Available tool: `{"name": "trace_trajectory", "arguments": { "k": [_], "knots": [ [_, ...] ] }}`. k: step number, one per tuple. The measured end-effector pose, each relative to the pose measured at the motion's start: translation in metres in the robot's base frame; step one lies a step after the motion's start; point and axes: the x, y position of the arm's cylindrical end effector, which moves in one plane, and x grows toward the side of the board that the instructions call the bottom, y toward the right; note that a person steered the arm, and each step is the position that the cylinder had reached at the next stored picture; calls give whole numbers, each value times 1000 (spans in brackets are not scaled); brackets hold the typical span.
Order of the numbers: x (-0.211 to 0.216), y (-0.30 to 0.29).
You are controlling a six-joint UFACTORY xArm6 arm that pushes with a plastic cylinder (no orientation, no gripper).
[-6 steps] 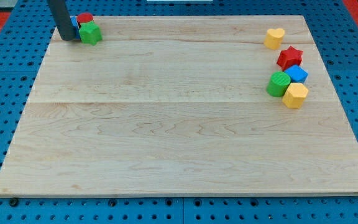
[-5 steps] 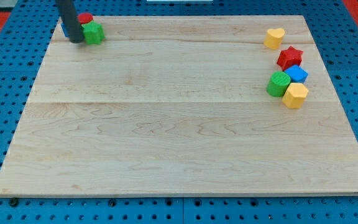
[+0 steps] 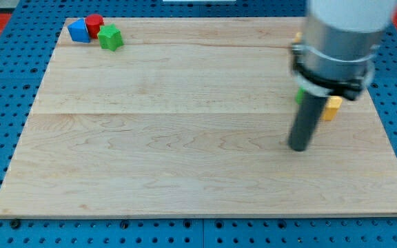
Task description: Make a group of cube red star and yellow blocks
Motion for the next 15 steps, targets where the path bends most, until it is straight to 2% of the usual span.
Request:
{"name": "trace_trajectory", "arguments": {
  "k": [2, 5, 6, 7, 8, 10, 12, 13, 14, 15],
  "knots": [
    [-60, 53],
    [-159, 54],
    [-147, 54],
    [-152, 89],
    [-183, 102],
    [-252, 51],
    [-258, 69],
    [-201, 99],
    [-167, 68],
    [-181, 14]
  ]
}}
